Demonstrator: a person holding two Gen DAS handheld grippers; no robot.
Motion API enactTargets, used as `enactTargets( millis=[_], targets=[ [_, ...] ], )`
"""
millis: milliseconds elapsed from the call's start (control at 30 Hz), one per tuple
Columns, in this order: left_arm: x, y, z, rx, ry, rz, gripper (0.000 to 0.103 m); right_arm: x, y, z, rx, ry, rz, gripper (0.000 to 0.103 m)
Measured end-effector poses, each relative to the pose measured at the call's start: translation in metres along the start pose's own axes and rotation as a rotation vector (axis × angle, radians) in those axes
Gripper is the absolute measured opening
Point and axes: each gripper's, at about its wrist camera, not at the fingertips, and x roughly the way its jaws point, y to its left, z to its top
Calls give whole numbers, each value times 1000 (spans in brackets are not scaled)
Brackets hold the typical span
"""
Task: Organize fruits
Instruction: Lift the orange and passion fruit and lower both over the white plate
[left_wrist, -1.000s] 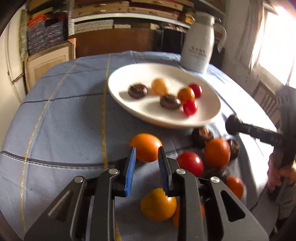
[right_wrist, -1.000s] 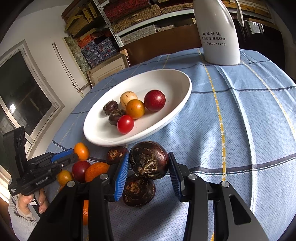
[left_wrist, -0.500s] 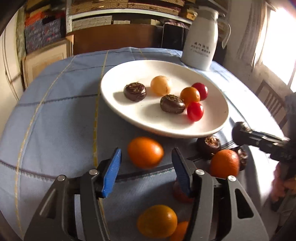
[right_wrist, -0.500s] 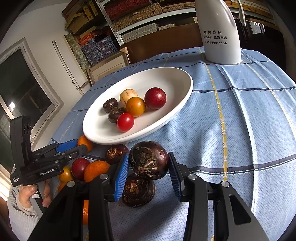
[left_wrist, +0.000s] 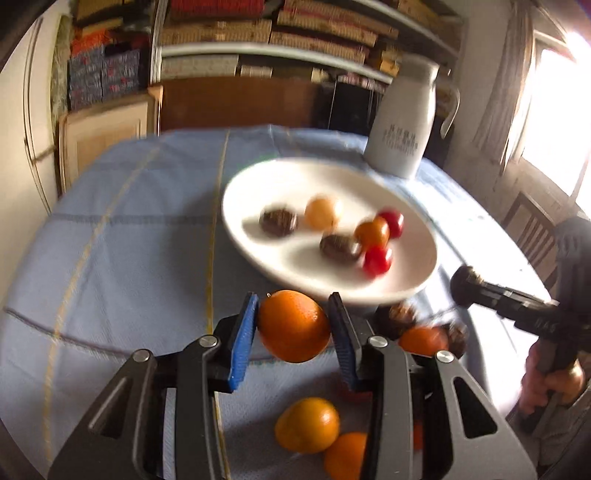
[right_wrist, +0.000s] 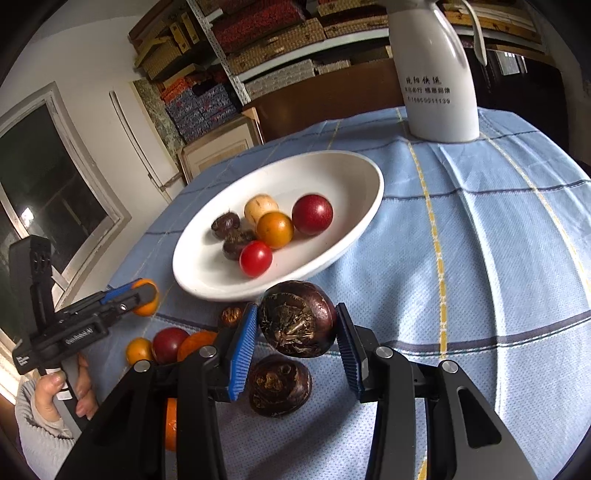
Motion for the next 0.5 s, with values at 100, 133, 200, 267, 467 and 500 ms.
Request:
enactTargets(
  millis=[100,133,200,267,467,500],
  targets=[
    [0,-10,27,19,-38,28,38,-6,4,21,-4,-37,3,43],
    [3,-13,35,26,-47,39,38,-4,7,32,-11,-43,-2,43],
    [15,-18,50,23,-54,51,38,1,11,51,-19,-49,-5,43],
    [33,-19,59,7,-45,52,38,15,14,71,-26,-45,-10,43],
    [74,-16,51,15,28,49,39,77,11,100,-26,15,-48,43],
    [78,-13,50,15,38,52,39,86,8,101,-9,26,-43,44]
  ],
)
